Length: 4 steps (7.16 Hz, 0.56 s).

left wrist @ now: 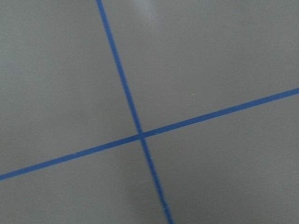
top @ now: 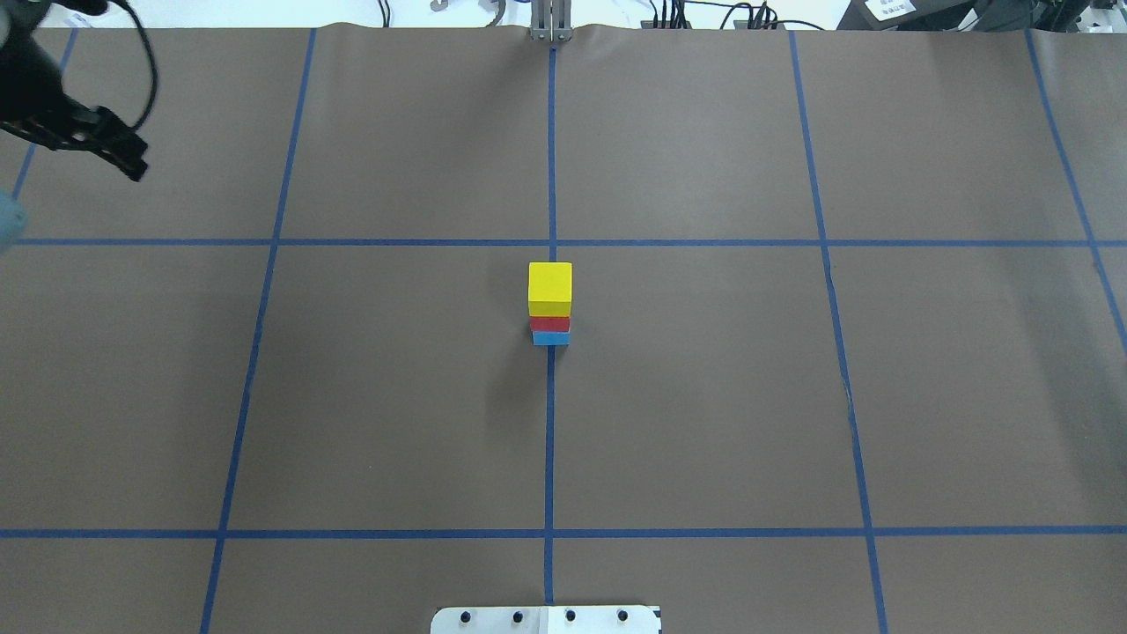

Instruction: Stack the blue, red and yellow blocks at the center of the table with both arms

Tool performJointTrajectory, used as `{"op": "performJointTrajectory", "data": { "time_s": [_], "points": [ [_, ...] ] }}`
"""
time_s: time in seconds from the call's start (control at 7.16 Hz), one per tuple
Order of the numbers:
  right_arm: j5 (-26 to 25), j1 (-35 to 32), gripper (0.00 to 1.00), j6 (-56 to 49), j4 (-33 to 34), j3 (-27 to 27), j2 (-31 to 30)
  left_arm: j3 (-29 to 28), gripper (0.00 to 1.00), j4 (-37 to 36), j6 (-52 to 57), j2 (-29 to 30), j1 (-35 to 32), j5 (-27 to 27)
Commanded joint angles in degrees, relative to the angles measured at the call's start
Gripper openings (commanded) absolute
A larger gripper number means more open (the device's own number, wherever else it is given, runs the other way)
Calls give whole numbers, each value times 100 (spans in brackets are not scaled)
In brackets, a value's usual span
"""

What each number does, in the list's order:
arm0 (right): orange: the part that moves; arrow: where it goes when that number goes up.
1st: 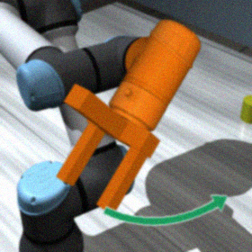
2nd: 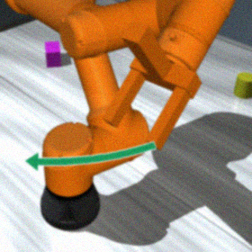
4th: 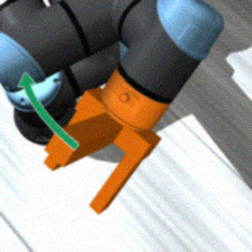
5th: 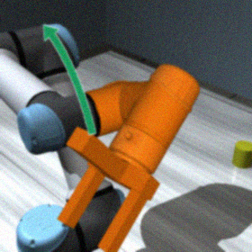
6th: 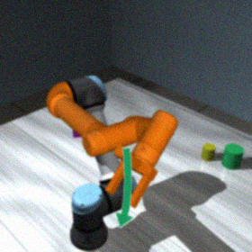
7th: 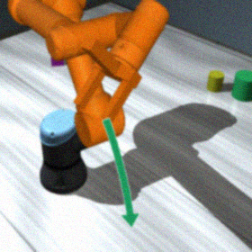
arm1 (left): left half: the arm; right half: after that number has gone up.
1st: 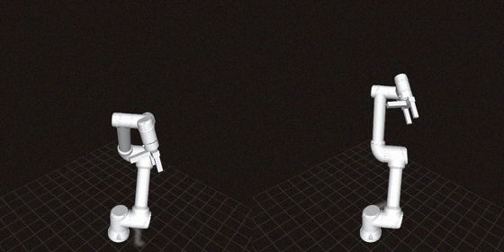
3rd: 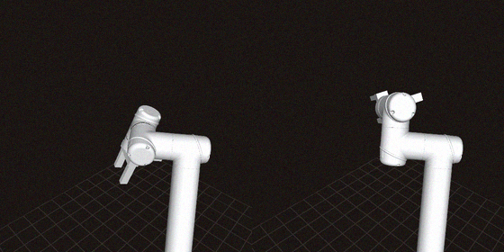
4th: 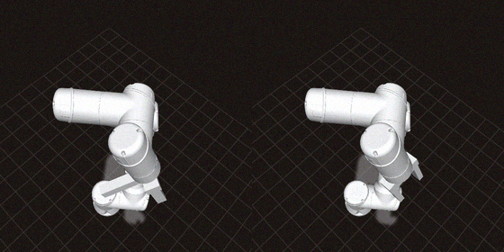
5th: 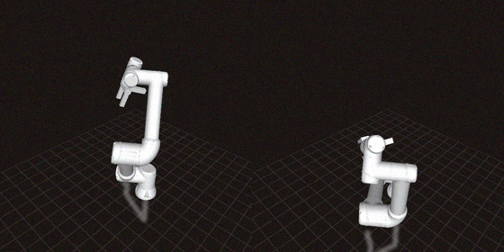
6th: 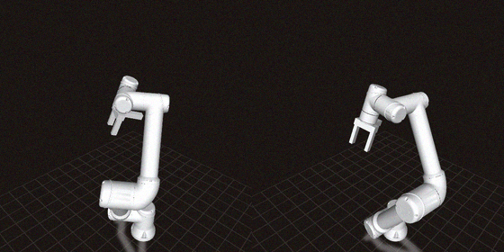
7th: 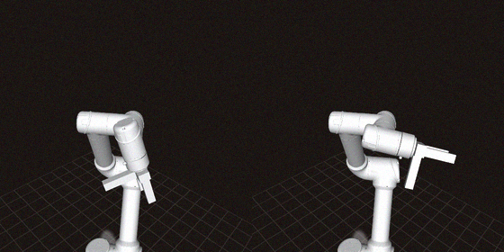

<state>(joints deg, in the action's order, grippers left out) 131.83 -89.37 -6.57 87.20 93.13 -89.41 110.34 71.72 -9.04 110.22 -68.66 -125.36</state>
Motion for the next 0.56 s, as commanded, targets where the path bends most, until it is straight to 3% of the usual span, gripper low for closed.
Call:
{"op": "performJointTrajectory", "data": {
  "time_s": [0.0, 0.14, 0.42],
  "points": [
    [1, -10, 100, -11, -1, 3, -24, -607, 99, 52, 2238, -709, -1320, -453],
    [1, -10, 100, -3, -1, -5, -15, -1124, 99, 374, 2979, -964, -1830, -594],
    [27, -10, 100, -3, -1, 3, -33, -1759, 99, 1401, 2987, -1824, -2142, -797]
  ]
}}
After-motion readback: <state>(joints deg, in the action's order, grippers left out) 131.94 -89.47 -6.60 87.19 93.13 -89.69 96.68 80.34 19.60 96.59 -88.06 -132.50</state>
